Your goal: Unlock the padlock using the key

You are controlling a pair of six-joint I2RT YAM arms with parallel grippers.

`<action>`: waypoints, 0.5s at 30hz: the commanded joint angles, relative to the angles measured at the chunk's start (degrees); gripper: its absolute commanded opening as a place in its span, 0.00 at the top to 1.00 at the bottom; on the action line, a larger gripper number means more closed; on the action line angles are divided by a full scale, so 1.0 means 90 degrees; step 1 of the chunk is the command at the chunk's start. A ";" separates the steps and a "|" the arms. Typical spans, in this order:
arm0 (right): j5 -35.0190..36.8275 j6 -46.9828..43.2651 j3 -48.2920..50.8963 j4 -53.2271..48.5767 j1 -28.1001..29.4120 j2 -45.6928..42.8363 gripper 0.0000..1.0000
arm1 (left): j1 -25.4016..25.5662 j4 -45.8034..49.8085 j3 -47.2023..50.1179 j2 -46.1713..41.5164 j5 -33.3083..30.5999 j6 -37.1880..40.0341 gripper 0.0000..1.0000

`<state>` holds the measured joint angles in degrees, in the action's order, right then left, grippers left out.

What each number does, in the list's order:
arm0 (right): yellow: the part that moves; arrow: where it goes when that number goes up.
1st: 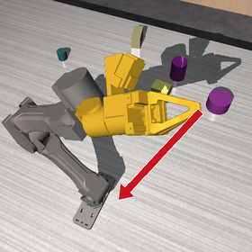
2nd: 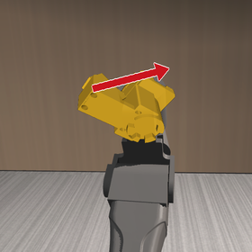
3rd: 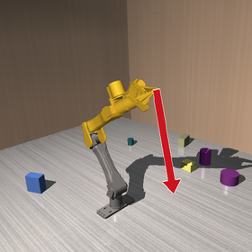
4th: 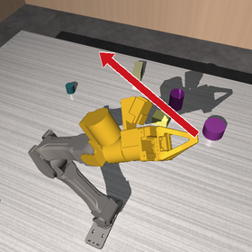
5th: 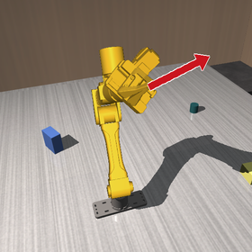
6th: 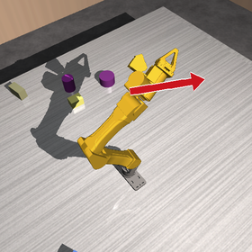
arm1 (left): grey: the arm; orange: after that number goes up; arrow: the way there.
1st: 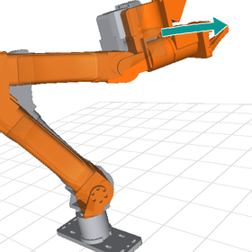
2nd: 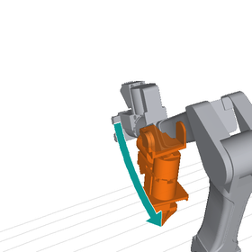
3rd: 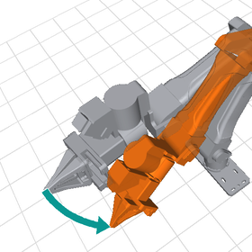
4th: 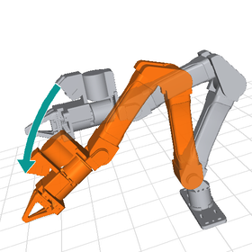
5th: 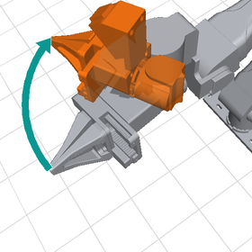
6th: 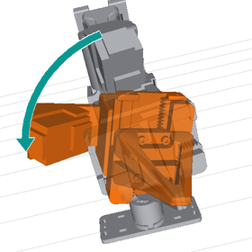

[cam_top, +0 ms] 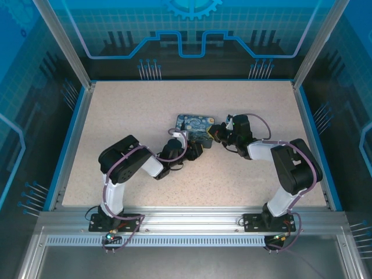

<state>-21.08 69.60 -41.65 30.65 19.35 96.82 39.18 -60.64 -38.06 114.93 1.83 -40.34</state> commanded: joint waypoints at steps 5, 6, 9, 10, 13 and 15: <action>0.0043 -0.0043 -0.0001 -0.0546 0.0164 0.0307 1.00 | 0.0038 0.0144 0.0336 0.0459 -0.0504 -0.0202 0.59; 0.0041 -0.0038 -0.0001 -0.0560 0.0164 0.0302 1.00 | 0.0032 0.0061 0.0365 0.0476 -0.0557 -0.0259 0.59; 0.0054 -0.0039 0.0007 -0.0561 0.0164 0.0317 1.00 | 0.0040 -0.0136 0.0419 0.0547 -0.0659 -0.0519 0.59; 0.0057 -0.0049 0.0008 -0.0554 0.0164 0.0325 1.00 | 0.0033 -0.0245 0.0449 0.0576 -0.0680 -0.0607 0.59; 0.0057 -0.0038 0.0001 -0.0559 0.0165 0.0322 1.00 | 0.0039 -0.0405 0.0508 0.0635 -0.0718 -0.0807 0.59; 0.0048 -0.0038 -0.0001 -0.0561 0.0164 0.0327 1.00 | 0.0036 -0.0444 0.0560 0.0647 -0.0747 -0.0933 0.59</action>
<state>-21.26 69.63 -42.09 30.94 19.62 97.43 39.62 -70.04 -35.64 117.58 -1.87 -45.87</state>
